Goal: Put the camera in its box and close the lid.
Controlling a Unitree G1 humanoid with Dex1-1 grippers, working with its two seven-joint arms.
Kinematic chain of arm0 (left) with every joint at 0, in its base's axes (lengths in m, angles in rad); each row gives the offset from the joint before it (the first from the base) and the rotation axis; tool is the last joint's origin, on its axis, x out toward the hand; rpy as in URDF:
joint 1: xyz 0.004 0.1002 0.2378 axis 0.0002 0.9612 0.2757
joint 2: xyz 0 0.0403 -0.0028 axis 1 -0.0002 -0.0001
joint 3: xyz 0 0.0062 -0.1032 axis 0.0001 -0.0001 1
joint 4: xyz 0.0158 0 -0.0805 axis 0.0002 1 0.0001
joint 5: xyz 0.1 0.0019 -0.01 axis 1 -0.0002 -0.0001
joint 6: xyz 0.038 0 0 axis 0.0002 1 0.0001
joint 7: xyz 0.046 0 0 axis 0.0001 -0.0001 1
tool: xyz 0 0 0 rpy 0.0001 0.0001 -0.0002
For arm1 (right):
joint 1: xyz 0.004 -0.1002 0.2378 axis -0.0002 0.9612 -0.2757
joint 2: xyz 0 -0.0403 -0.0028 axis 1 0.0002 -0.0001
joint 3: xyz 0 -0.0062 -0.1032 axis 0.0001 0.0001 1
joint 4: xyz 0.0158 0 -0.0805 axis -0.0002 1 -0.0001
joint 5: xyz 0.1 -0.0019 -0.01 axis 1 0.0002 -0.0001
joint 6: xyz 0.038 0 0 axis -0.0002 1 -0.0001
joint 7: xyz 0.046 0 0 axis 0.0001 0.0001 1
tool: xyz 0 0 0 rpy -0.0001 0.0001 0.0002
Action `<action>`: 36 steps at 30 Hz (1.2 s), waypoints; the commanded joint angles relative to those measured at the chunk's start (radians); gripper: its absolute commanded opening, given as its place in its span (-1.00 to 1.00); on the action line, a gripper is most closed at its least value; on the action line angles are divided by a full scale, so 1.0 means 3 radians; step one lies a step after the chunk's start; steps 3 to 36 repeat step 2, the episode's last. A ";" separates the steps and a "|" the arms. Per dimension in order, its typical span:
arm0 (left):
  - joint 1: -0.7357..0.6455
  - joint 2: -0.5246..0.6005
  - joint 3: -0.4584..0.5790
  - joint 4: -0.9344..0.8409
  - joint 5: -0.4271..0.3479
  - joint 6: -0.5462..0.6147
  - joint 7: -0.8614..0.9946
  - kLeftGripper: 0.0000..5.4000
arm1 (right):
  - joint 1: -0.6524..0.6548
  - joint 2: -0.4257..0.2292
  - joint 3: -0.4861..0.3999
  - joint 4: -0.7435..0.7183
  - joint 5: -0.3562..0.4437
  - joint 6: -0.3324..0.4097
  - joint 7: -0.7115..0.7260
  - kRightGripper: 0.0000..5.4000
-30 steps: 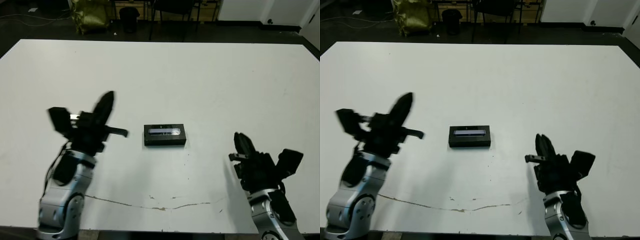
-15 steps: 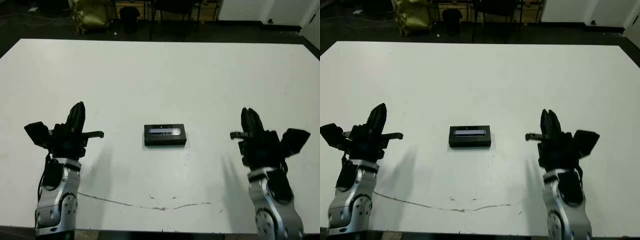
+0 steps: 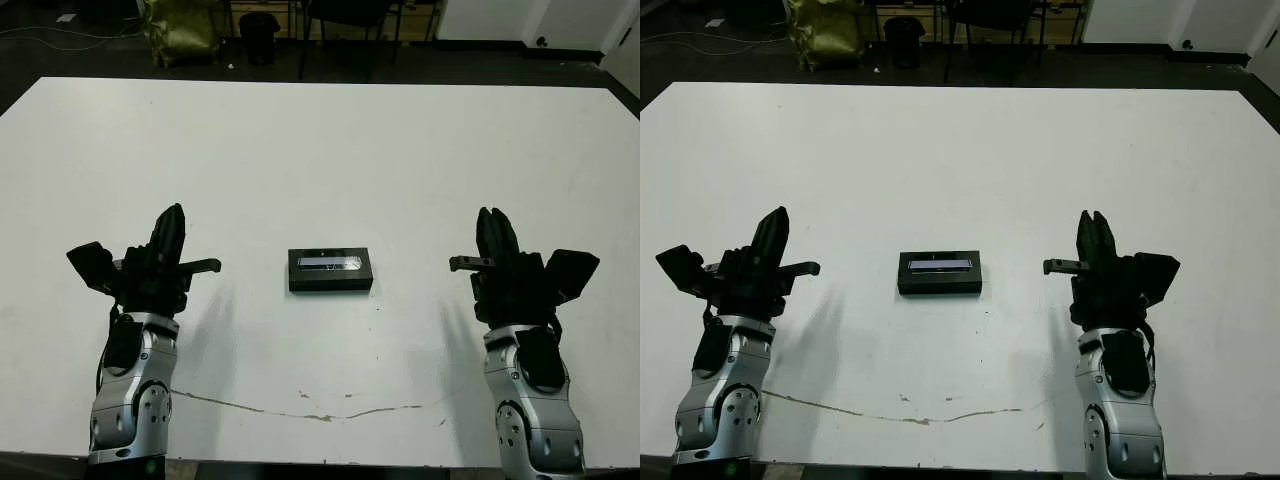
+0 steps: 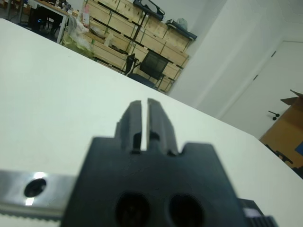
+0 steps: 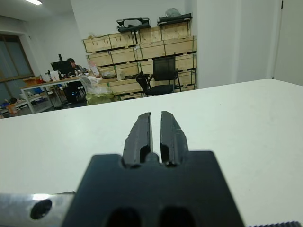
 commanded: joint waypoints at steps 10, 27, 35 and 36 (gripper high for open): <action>0.0038 0.0030 -0.0029 0.0006 0.0028 0.0092 0.0029 -0.99 | 0.0069 -0.0015 0.0007 -0.0004 -0.0052 0.0100 -0.0027 -1.00; 0.0038 0.0030 -0.0029 0.0006 0.0028 0.0092 0.0029 -0.99 | 0.0069 -0.0015 0.0007 -0.0004 -0.0052 0.0100 -0.0027 -1.00; 0.0038 0.0030 -0.0029 0.0006 0.0028 0.0092 0.0029 -0.99 | 0.0069 -0.0015 0.0007 -0.0004 -0.0052 0.0100 -0.0027 -1.00; 0.0038 0.0030 -0.0029 0.0006 0.0028 0.0092 0.0029 -0.99 | 0.0069 -0.0015 0.0007 -0.0004 -0.0052 0.0100 -0.0027 -1.00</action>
